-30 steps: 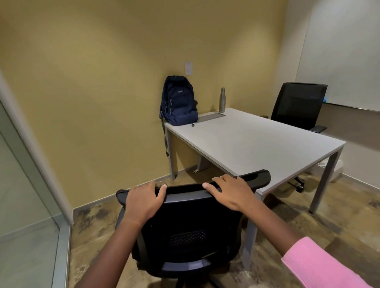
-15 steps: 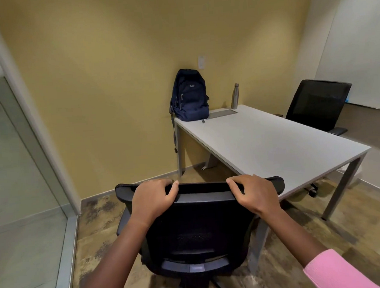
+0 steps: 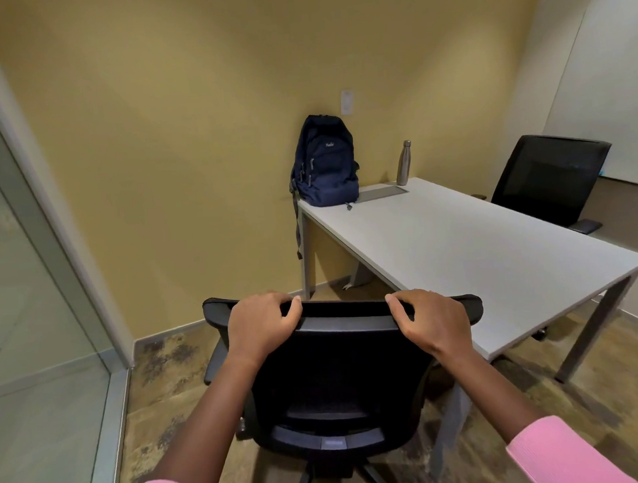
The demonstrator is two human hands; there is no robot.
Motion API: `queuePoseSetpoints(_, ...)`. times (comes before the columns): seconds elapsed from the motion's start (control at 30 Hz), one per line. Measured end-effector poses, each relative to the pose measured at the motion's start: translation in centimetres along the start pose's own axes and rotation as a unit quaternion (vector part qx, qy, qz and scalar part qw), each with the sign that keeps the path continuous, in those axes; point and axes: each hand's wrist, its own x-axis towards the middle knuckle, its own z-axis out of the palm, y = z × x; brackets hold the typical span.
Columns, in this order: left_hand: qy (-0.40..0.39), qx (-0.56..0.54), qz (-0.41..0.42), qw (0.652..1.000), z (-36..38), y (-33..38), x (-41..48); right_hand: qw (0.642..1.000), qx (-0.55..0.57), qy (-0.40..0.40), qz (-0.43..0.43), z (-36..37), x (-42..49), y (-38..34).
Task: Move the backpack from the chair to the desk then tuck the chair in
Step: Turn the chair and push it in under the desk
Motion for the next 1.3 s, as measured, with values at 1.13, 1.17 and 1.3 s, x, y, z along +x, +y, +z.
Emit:
queuePoseSetpoints(1.13, -0.053, -0.073, 0.094, 0.991, 9.7, -17.4, 25.6, 0.984, -0.067, -0.092, 0.140, 14.3, 24.9, -5.1)
queuePoseSetpoints(1.17, -0.056, -0.072, 0.101, 0.991, 10.1, -17.8, 26.2, 0.981, -0.074, -0.110, 0.143, 14.5, 25.7, -5.0)
queuePoseSetpoints(1.3, -0.069, -0.059, 0.139, 0.986, 11.6, -19.2, 28.7, 0.968, -0.097, -0.175, 0.153, 15.5, 28.7, -4.9)
